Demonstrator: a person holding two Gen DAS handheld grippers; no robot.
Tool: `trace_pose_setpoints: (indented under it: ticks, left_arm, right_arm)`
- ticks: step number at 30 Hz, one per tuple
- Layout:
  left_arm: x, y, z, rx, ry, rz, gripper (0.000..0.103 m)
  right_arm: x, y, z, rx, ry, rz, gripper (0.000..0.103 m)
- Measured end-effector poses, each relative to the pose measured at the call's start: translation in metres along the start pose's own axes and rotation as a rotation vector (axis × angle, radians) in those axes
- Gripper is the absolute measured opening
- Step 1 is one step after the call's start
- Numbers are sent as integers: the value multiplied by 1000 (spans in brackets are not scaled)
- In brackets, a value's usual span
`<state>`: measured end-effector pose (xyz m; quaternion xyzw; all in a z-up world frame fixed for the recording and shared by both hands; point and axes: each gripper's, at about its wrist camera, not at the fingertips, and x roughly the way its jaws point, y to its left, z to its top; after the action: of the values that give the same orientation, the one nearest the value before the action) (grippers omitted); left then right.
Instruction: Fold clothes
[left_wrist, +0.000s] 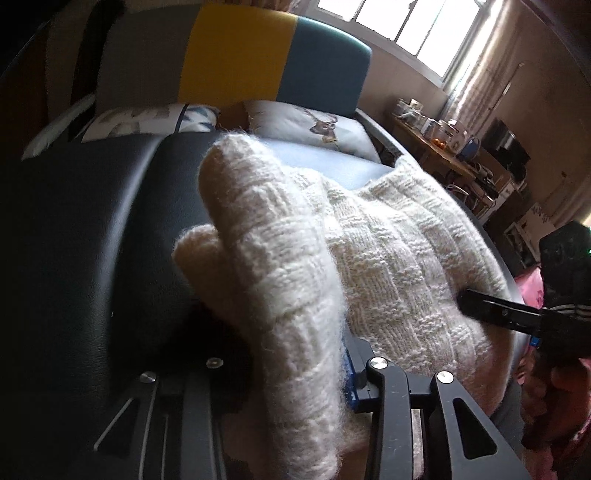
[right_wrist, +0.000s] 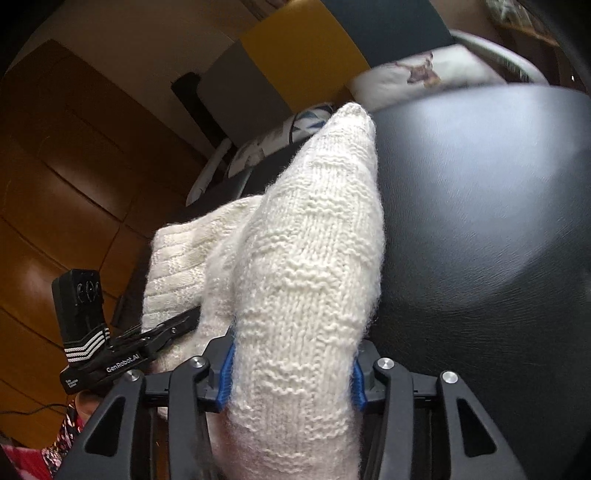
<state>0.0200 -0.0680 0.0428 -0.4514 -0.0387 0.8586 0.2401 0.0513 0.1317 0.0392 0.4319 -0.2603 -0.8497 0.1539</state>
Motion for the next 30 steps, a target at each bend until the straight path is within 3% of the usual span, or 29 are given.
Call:
trace_pose_setpoints:
  ticks: [8, 15, 21, 30]
  left_arm:
    - [-3, -76, 11, 153, -38, -15, 38]
    - [-5, -144, 20, 288, -72, -29, 38]
    - [17, -222, 35, 408, -72, -88, 38]
    - [73, -351, 49, 576, -56, -196, 38]
  right_arm:
    - [-54, -9, -7, -5, -116, -6, 47]
    - [-128, -44, -15, 24, -240, -30, 47]
    - [-183, -81, -22, 69, -353, -89, 47]
    - [-261, -168, -41, 209, -518, -207, 47]
